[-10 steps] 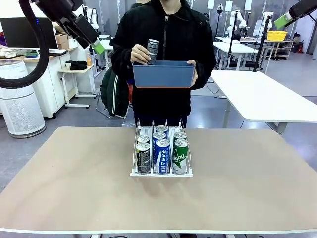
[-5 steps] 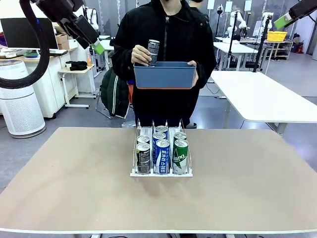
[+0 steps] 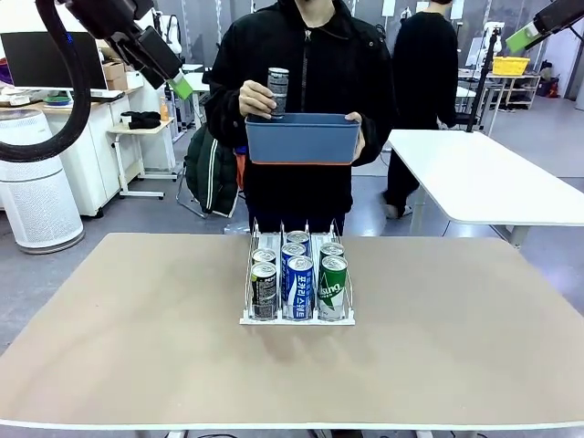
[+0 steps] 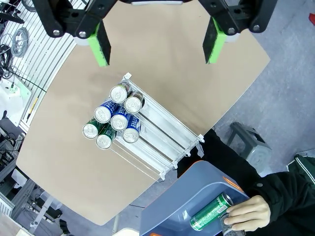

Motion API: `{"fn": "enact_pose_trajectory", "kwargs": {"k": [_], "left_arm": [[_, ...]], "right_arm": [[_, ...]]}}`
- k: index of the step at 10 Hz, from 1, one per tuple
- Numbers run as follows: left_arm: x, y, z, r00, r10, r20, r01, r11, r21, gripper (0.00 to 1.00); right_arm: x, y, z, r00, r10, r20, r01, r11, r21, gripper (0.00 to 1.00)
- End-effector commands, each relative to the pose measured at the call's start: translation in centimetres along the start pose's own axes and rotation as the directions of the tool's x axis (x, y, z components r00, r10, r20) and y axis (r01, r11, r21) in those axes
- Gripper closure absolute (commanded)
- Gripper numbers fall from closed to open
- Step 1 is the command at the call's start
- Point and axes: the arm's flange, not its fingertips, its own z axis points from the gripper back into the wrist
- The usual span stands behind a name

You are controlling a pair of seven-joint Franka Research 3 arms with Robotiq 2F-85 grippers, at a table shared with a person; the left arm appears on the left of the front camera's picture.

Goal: Fill the beverage cans into the dispenser.
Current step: Pick up the Pepsi coke handed by the human.

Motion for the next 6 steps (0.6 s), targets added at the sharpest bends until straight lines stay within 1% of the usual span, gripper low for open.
{"fn": "enact_pose_trajectory", "kwargs": {"k": [1, 6], "left_arm": [[-0.17, 0.11, 0.14, 1.000, -0.002, 0.004, 0.002, 1.000, -0.006, 0.00], [-0.17, 0.11, 0.14, 1.000, -0.002, 0.004, 0.002, 1.000, -0.006, 0.00]], "right_arm": [[-0.09, 0.04, -0.12, 1.000, -0.001, -0.001, 0.001, 1.000, 0.004, 0.00], [-0.09, 0.04, -0.12, 1.000, -0.001, -0.001, 0.001, 1.000, 0.004, 0.00]]}}
